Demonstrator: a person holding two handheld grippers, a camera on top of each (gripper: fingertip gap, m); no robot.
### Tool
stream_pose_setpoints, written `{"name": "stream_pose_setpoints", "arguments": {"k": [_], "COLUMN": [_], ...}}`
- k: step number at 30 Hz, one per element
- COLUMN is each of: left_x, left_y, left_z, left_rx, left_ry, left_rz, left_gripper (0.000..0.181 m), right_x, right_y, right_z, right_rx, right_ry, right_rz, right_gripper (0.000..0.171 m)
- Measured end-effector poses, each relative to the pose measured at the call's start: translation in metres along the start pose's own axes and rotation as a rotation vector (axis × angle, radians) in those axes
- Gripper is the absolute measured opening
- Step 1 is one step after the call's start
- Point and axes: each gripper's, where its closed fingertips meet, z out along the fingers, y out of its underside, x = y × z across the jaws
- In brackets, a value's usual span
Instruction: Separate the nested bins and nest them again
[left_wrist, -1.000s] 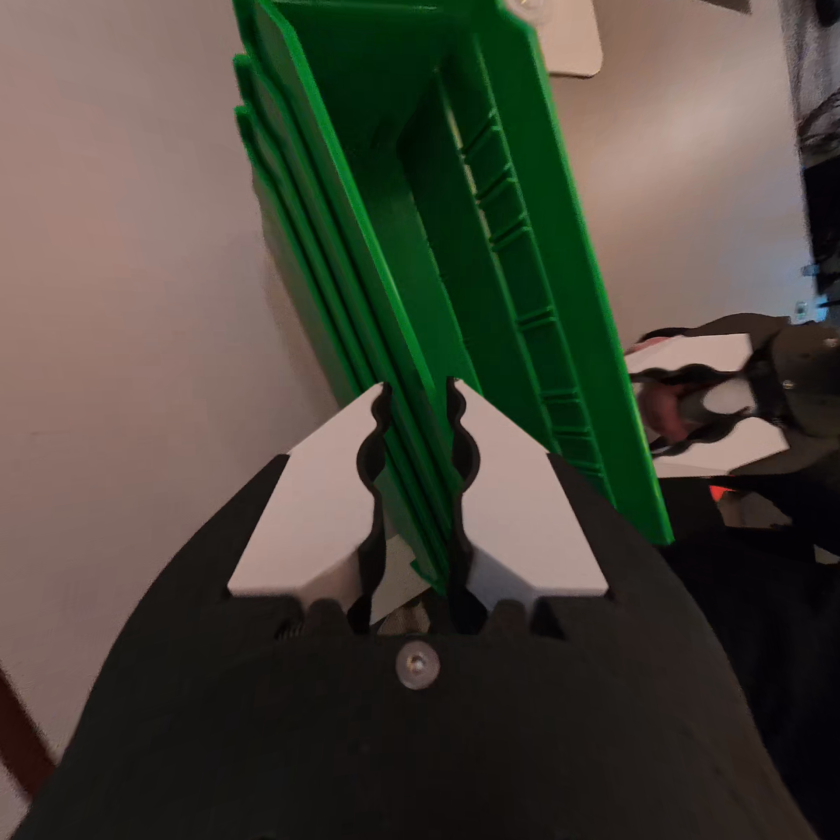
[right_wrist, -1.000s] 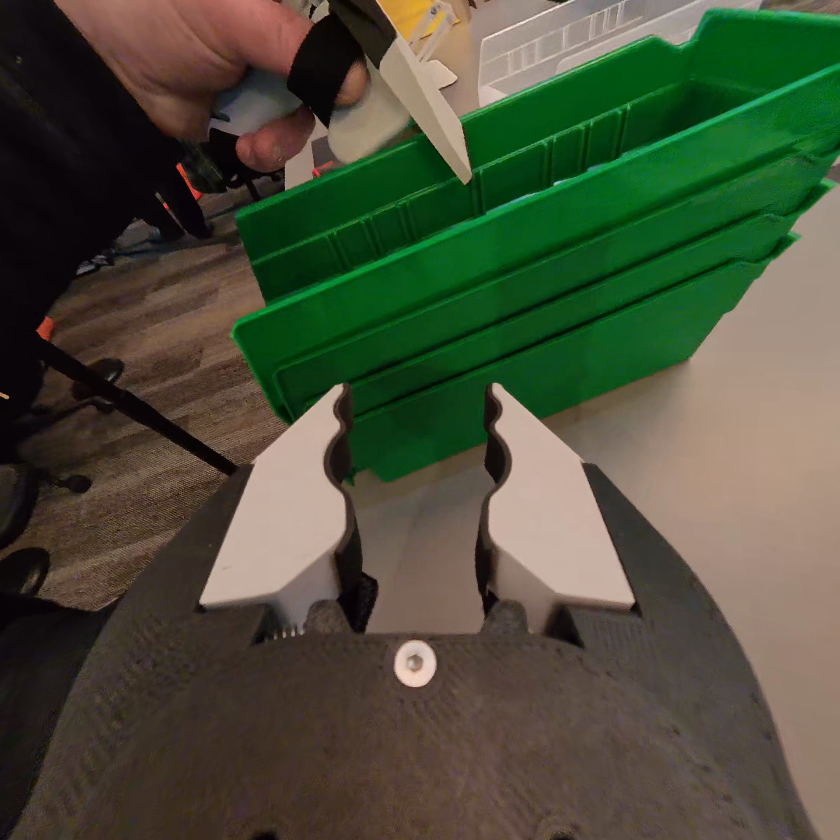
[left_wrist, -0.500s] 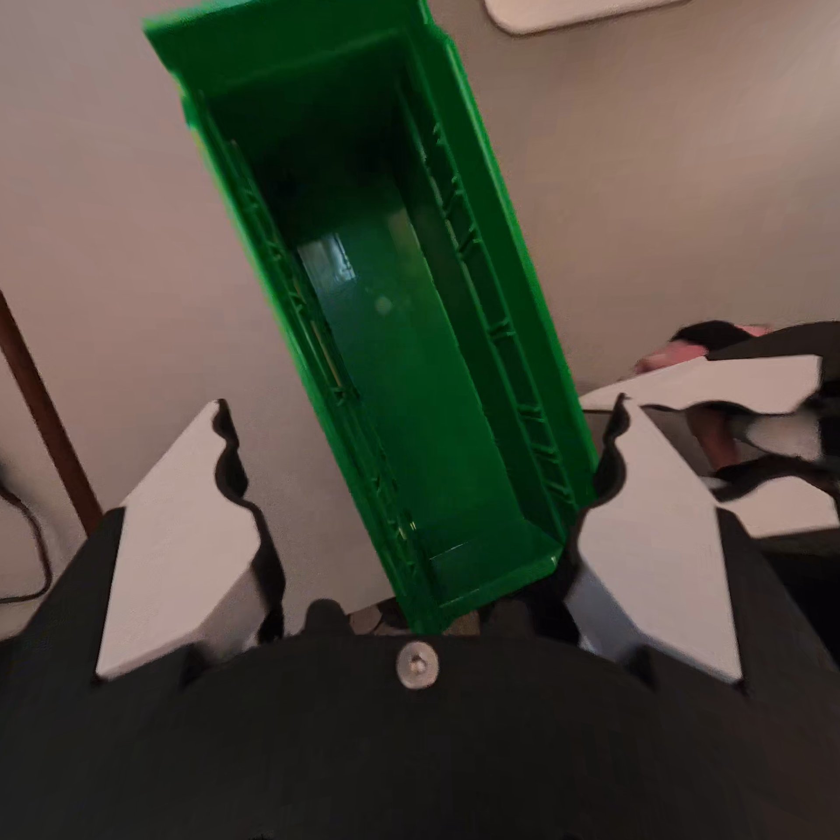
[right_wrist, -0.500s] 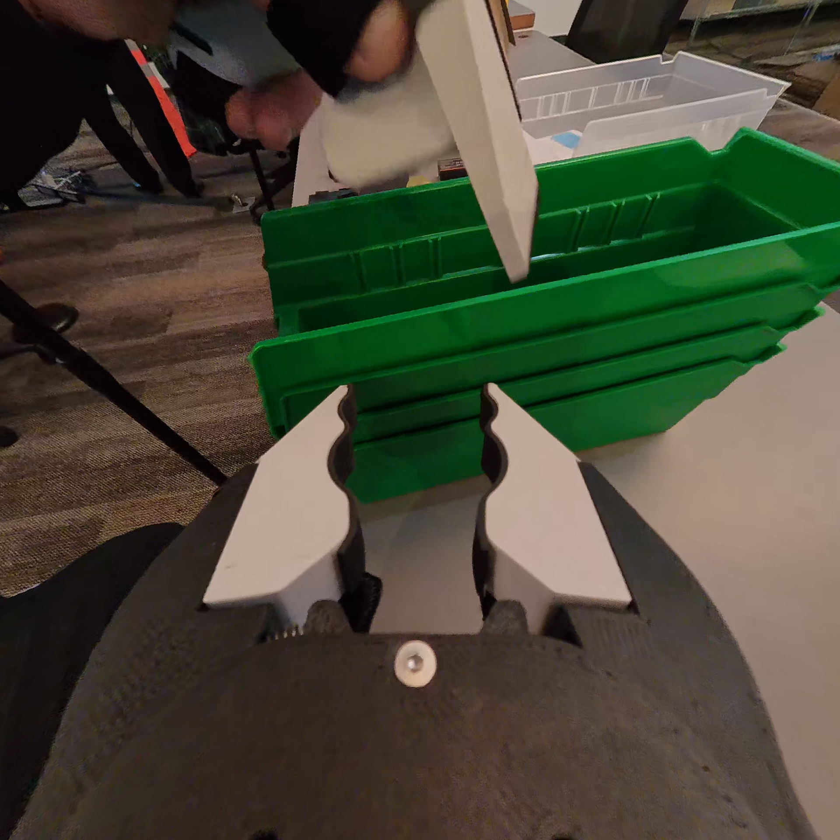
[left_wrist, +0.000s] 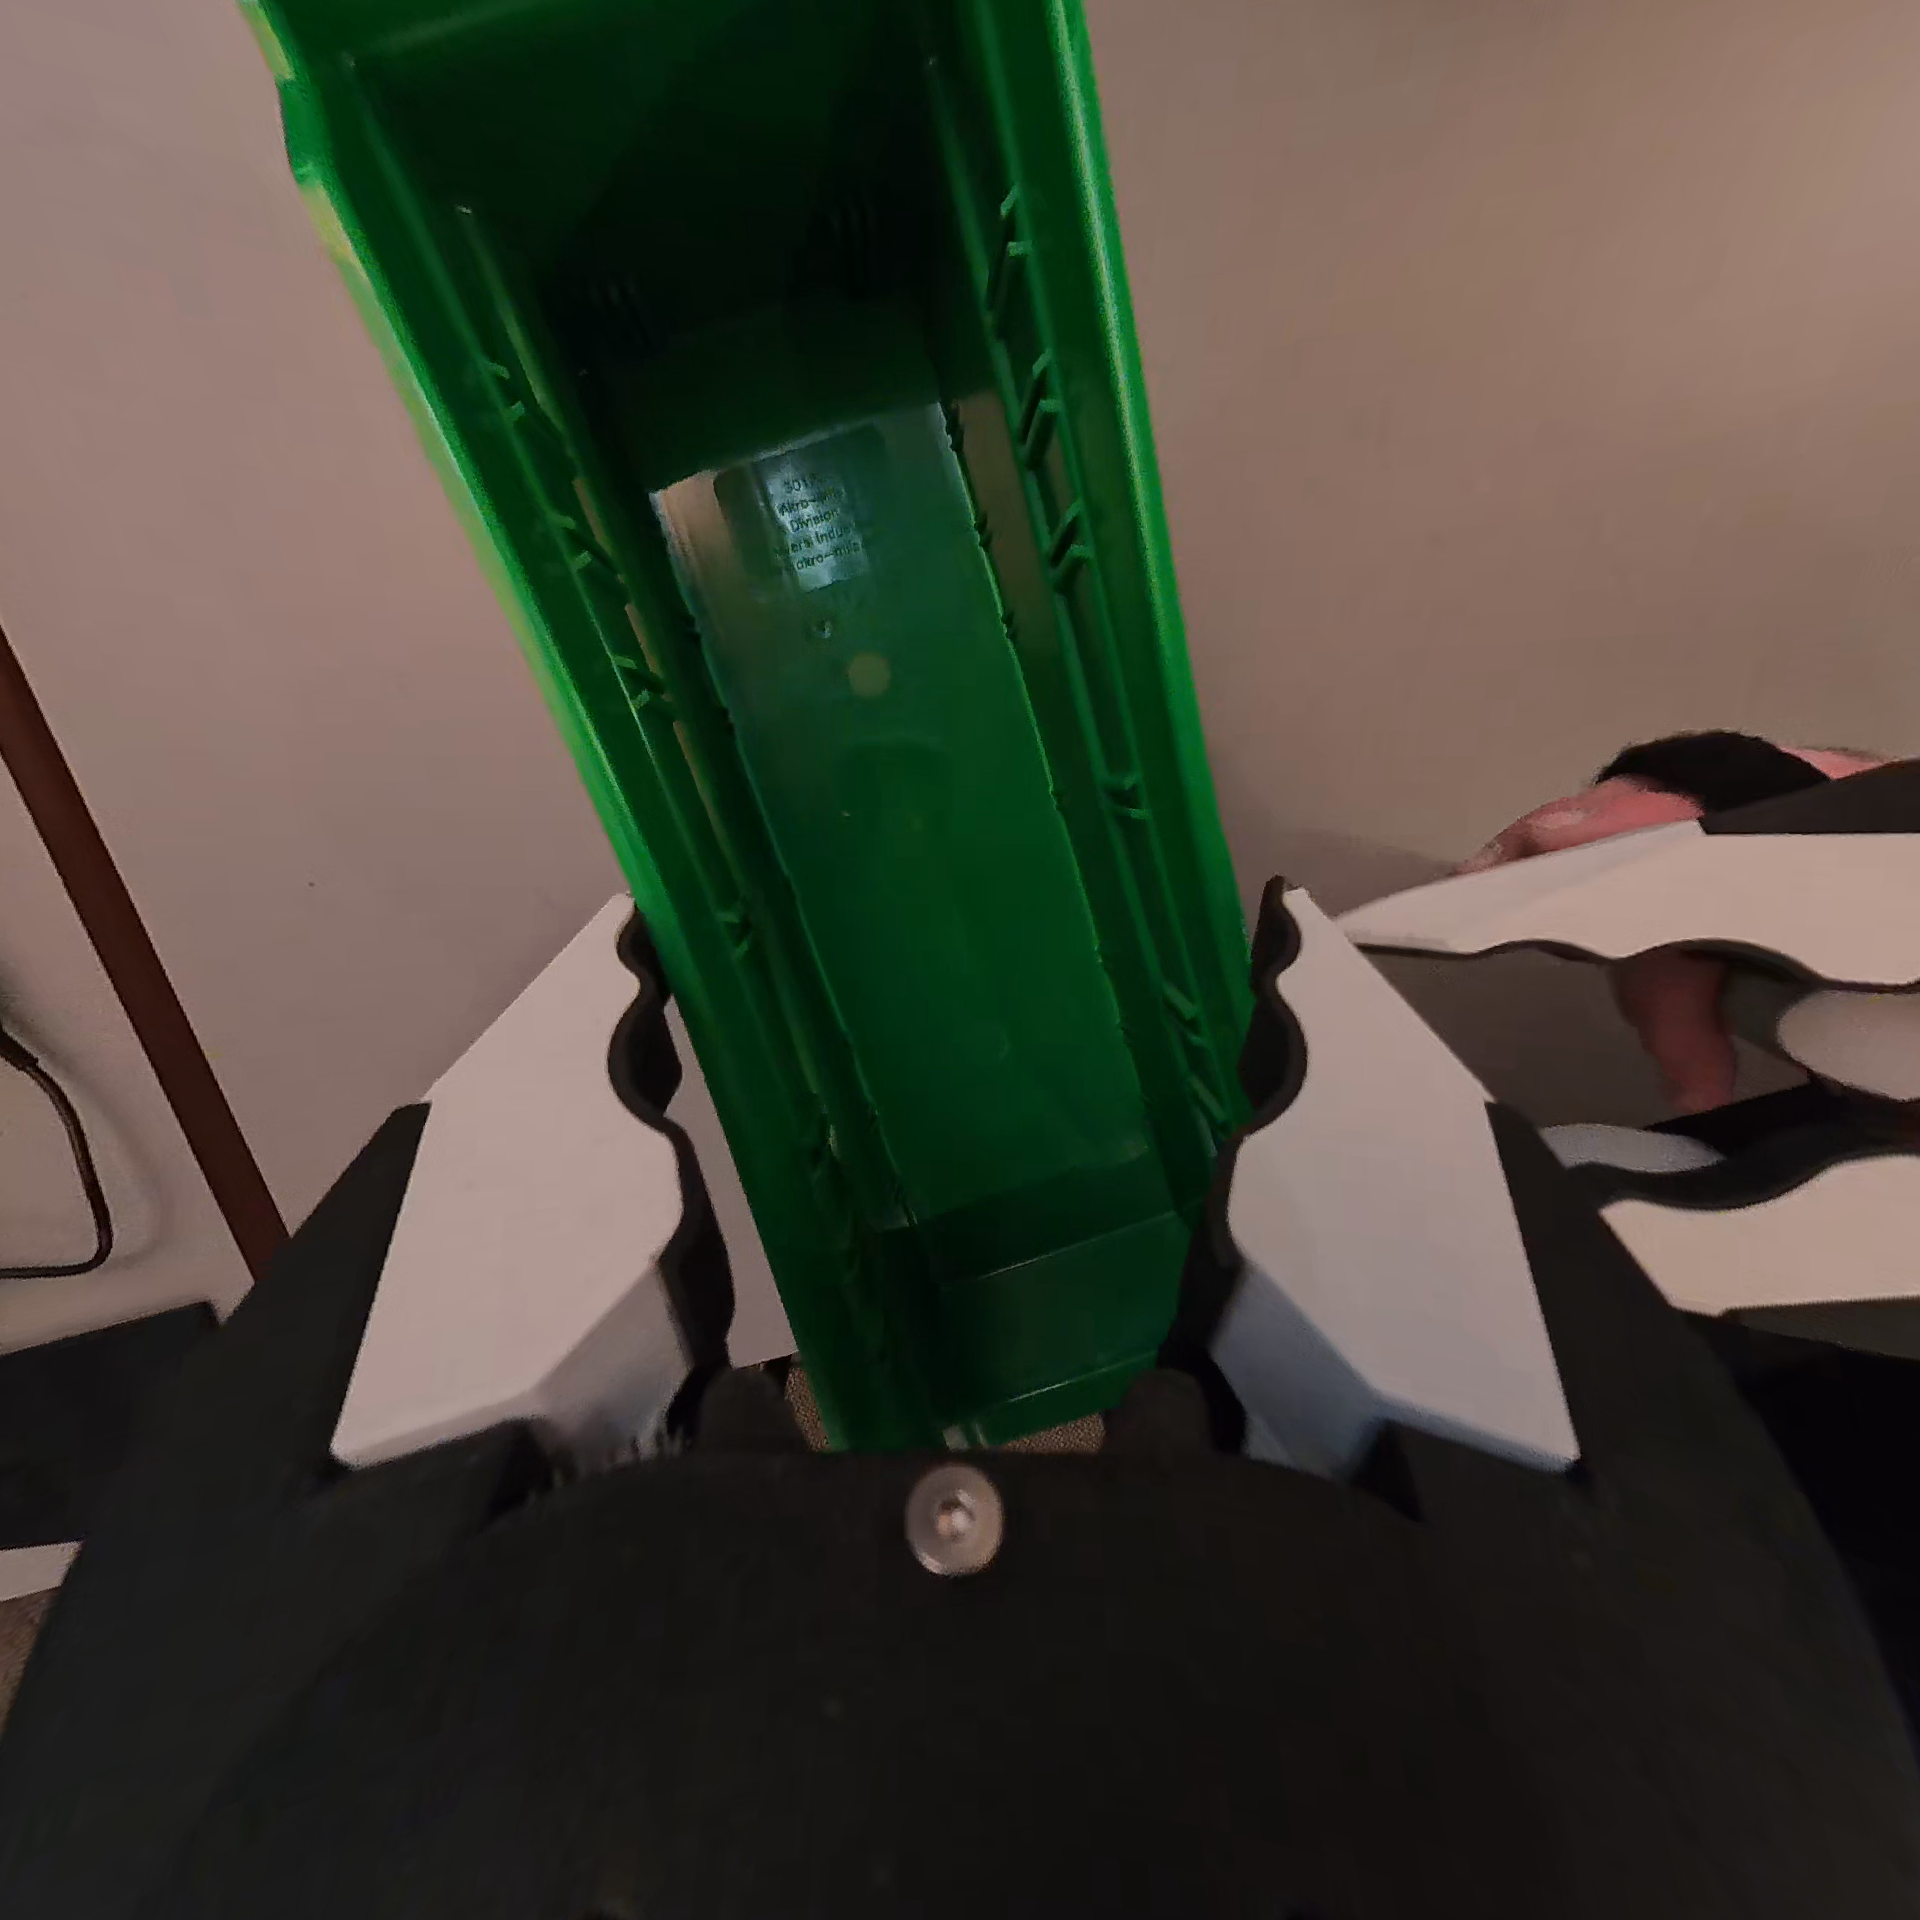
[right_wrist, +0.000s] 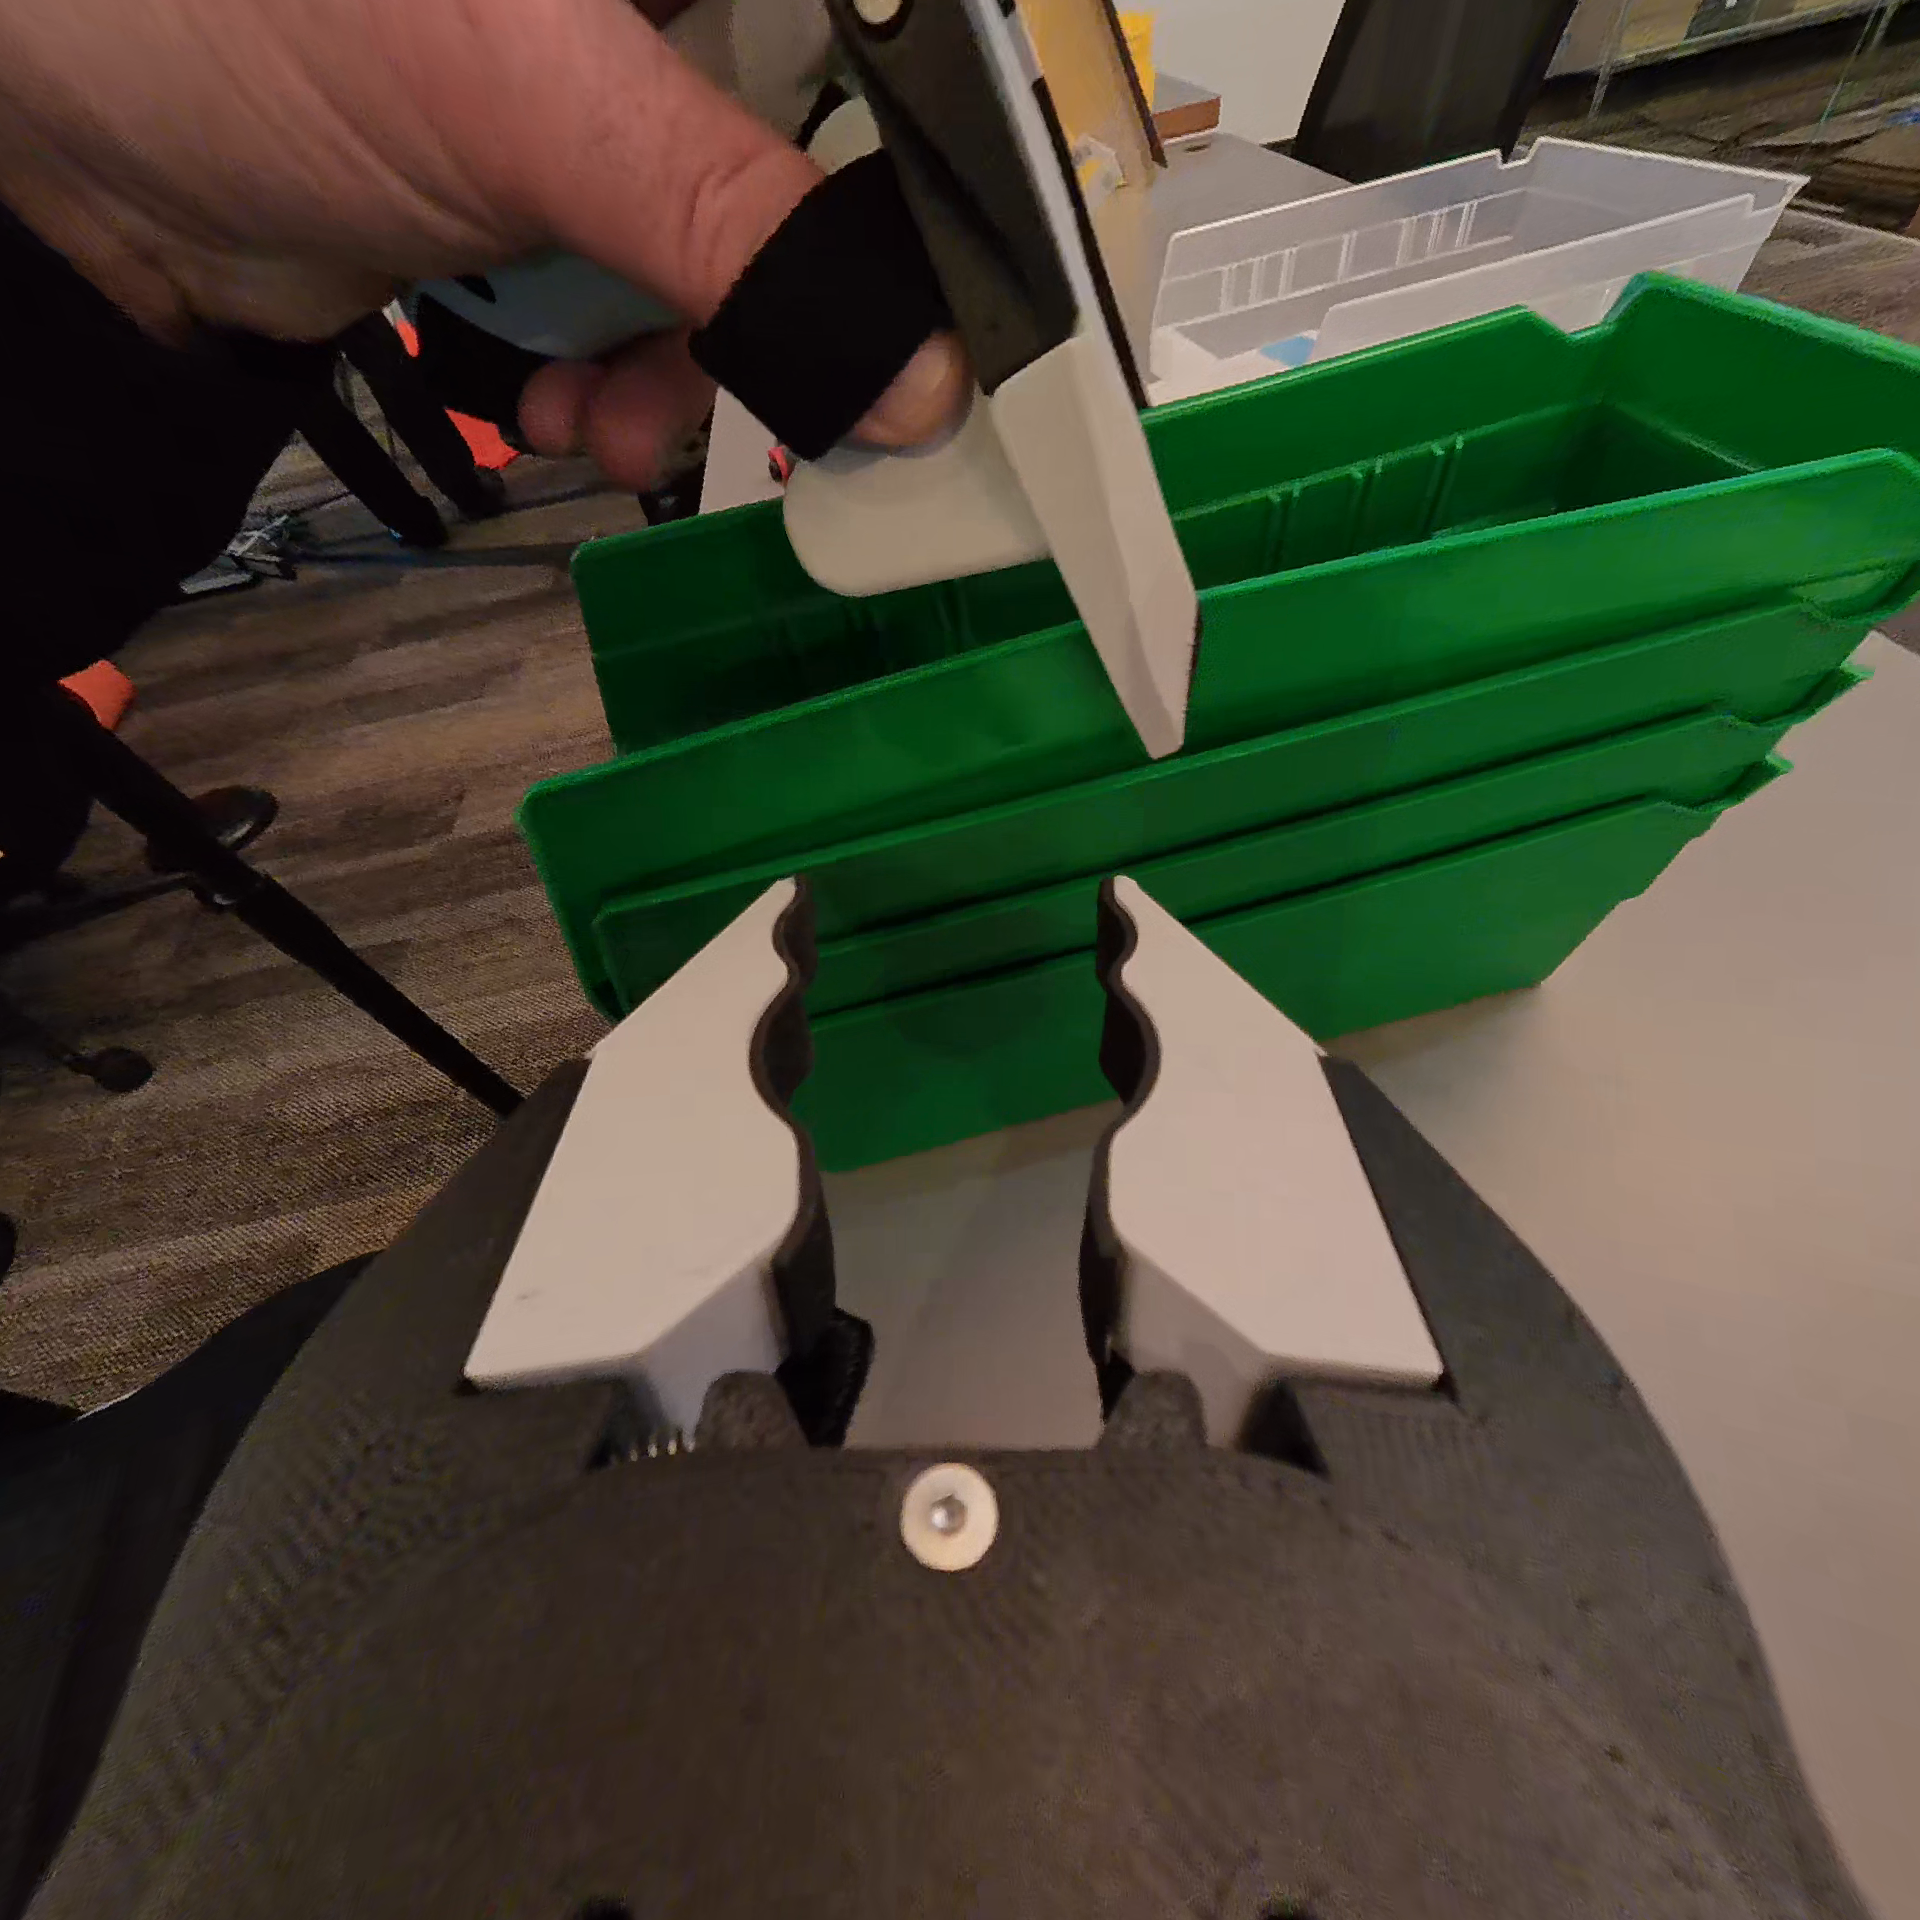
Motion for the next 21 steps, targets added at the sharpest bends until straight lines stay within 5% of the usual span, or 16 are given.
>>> {"name": "stream_pose_setpoints", "arguments": {"k": [13,21], "left_x": [0.000,-0.002], "left_y": [-0.003,0.000], "left_z": [-0.006,-0.006], "left_rx": [0.089,0.058], "left_ry": [0.079,0.097], "left_rz": [0.001,0.029], "left_gripper": [0.100,0.110], "right_x": [0.021,0.024], "right_y": [-0.017,-0.018], "right_z": [0.010,0.019], "right_rx": [0.024,0.012], "right_ry": [0.057,0.081], "right_rz": [-0.069,-0.079], "right_gripper": [0.042,0.041]}}
